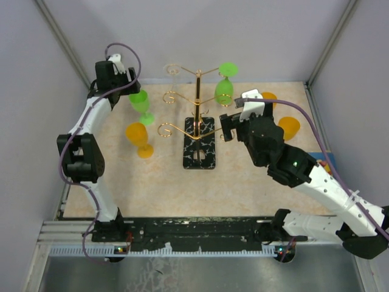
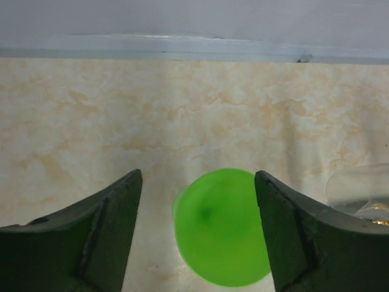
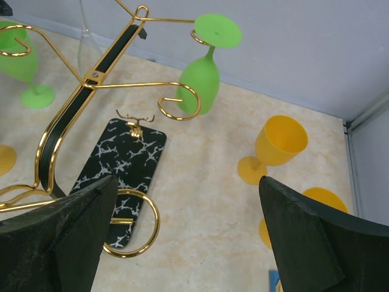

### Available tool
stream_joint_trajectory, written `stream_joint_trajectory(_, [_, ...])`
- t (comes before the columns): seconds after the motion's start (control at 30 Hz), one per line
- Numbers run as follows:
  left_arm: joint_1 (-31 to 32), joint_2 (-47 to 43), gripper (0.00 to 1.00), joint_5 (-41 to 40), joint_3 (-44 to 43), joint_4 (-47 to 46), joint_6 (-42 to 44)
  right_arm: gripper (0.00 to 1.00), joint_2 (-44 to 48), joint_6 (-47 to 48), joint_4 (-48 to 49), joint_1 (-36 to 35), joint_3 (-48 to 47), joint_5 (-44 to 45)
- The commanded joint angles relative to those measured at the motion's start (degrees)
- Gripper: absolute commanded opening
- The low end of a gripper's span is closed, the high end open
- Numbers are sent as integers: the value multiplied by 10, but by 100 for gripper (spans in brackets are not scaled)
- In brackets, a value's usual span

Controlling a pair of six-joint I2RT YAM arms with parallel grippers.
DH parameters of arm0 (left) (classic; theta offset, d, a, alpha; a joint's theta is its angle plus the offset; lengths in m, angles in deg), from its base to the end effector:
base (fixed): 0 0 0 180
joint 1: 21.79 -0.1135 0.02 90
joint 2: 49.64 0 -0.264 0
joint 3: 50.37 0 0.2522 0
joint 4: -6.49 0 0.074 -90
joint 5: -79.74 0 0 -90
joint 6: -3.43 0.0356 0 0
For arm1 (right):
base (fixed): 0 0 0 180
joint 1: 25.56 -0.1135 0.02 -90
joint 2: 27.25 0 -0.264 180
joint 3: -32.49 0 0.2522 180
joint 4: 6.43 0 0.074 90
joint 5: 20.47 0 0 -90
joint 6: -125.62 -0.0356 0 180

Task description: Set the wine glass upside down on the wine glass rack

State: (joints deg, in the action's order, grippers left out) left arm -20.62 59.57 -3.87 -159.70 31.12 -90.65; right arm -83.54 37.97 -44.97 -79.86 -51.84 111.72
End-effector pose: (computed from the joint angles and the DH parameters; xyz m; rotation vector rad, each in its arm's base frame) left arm 0.4584 -0.0133 0.3180 0.0210 1.9997 -0.1703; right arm 0.1331 0.1442 0.4334 -0.3120 1.6775 0.0284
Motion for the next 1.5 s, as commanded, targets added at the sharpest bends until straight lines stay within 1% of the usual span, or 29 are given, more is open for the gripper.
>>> stream_joint_trajectory(0.0, [-5, 11, 76, 0, -17, 18, 15, 99, -3, -4, 2, 2, -12, 12])
stream_joint_trajectory(0.1, [-5, 17, 71, 3, -15, 26, 18, 99, -5, -3, 4, 2, -12, 12])
stream_joint_trajectory(0.3, [-6, 6, 65, 6, 18, 26, 30, 99, -6, -2, 9, 2, -10, 15])
stream_joint_trajectory(0.4, [-6, 3, 59, 7, 31, 24, 33, 99, -5, -3, 9, 2, -10, 13])
stream_joint_trajectory(0.57, [-6, 10, 40, 13, 36, 26, 30, 99, -2, -8, 4, 2, -11, 12])
stream_joint_trajectory(0.63, [-6, 9, 24, 15, 34, 24, 24, 99, -2, -9, 3, 2, -12, 12])
stream_joint_trajectory(0.7, [-6, 5, 2, 22, 33, 18, 15, 99, -1, -11, 3, 2, -13, 11])
stream_joint_trajectory(0.73, [-6, -1, 0, 25, 33, 12, 11, 99, -4, -13, 3, 2, -16, 10])
stream_joint_trajectory(0.83, [-5, -25, 0, 16, 36, -15, 4, 99, -20, -29, -8, 3, -31, 2])
stream_joint_trajectory(0.97, [-5, -67, 0, 2, 53, -59, 17, 99, -73, -69, -44, 8, -80, -34])
stream_joint_trajectory(1.1, [21, -137, 0, -38, 135, -198, 58, 99, -121, -115, -54, 8, -125, -87])
stream_joint_trajectory(1.17, [44, -168, 0, -79, 168, -267, 95, 99, -120, -125, -19, 9, -122, -118])
stream_joint_trajectory(1.27, [74, -203, 0, -120, 187, -335, 139, 99, -106, -142, 40, 9, -104, -162])
stream_joint_trajectory(1.37, [81, -239, 0, -117, 205, -400, 152, 99, -108, -170, 61, 18, -118, -203])
stream_joint_trajectory(1.47, [102, -288, 0, -74, 244, -495, 190, 99, -128, -213, 60, 48, -151, -292])
